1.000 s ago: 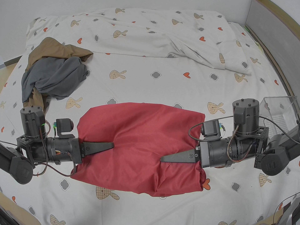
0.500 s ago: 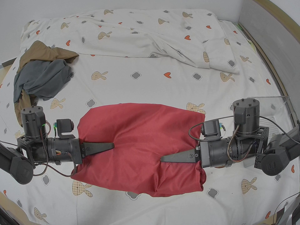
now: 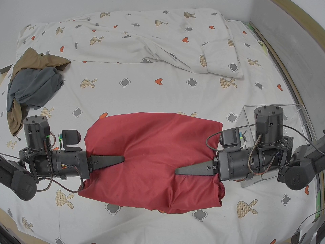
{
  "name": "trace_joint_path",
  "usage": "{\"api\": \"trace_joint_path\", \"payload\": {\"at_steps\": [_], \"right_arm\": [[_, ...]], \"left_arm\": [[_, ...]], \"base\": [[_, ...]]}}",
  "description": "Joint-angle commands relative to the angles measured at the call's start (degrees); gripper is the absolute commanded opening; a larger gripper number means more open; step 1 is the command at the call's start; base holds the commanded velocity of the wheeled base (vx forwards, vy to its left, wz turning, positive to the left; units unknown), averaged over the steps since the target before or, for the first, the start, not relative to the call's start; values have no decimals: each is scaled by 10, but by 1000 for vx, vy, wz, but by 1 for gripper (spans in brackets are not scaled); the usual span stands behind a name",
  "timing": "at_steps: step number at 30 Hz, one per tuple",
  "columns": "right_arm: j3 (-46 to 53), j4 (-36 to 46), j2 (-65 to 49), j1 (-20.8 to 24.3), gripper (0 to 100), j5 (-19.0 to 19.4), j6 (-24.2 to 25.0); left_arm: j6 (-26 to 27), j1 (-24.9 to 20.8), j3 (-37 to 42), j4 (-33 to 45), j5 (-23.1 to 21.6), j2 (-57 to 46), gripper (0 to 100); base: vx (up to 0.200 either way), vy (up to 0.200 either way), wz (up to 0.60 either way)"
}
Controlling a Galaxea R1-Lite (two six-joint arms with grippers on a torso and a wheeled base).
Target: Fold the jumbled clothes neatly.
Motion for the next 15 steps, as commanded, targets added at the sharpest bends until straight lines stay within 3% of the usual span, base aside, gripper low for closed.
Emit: {"api": "trace_joint_path", "payload": {"at_steps": [1, 15], "right_arm": [[3, 0, -1, 0, 0, 0, 0], [4, 1, -15, 0, 0, 0, 0]], "left_arm": [[0, -1, 1, 0, 0, 1, 0], [0, -5, -1, 0, 1, 2, 0]], "base": [[0, -200, 0], [0, -200, 0]]}}
